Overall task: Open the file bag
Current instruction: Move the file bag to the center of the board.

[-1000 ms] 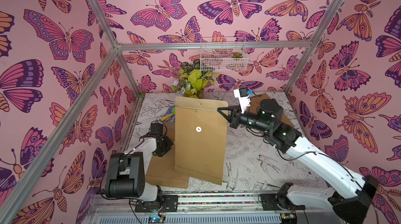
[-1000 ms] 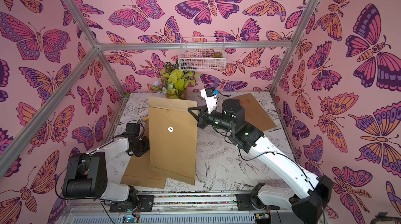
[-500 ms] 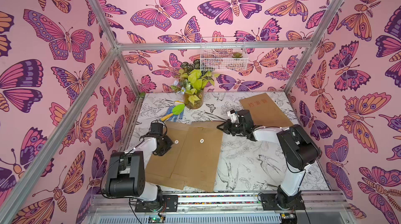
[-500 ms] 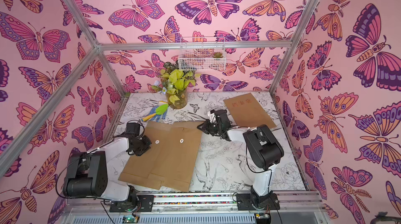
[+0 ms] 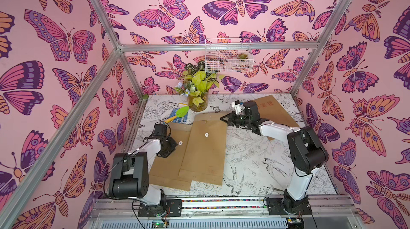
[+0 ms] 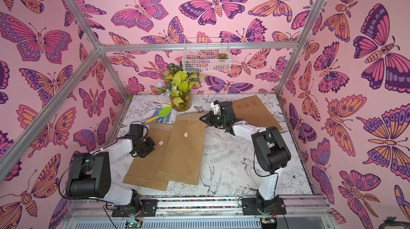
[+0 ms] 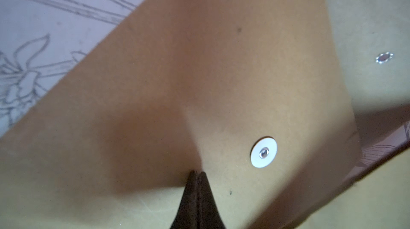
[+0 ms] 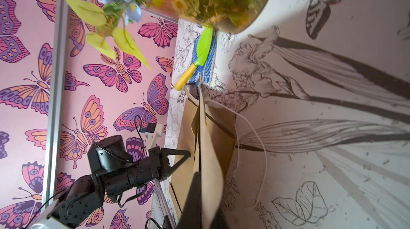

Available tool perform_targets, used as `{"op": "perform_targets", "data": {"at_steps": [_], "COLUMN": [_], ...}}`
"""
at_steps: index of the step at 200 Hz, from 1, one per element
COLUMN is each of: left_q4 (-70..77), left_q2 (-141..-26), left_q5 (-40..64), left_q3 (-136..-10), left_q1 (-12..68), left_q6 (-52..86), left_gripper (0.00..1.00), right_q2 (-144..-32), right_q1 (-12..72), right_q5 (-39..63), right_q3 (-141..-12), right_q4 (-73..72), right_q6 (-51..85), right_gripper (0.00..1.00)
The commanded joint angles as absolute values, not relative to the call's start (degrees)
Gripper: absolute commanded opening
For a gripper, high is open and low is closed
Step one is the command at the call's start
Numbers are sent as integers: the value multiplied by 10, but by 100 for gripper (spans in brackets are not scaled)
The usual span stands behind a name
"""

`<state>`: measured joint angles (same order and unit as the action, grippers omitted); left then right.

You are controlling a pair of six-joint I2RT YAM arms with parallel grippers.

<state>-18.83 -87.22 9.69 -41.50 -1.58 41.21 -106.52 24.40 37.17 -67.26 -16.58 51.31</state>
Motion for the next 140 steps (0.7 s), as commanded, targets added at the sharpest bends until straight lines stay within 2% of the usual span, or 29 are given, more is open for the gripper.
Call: {"op": "perform_targets", "data": {"at_steps": [1, 77, 140], "left_q4": [-209, -208, -208], "left_q2": [-904, -913, -922], "left_q5": [75, 74, 77], "left_q3": [-402, -411, -418], "left_q1": [-21, -21, -20], "left_q6": [418, 421, 421], "left_gripper": [0, 0, 0], "right_q2": [-1075, -1063, -1108], "right_q1": [238, 220, 205], "right_q5": [377, 416, 425], "right_q3": [-700, -686, -728], "right_q4": [-141, -75, -71], "right_q6": [494, 442, 432], "right_gripper": [0, 0, 0]}}
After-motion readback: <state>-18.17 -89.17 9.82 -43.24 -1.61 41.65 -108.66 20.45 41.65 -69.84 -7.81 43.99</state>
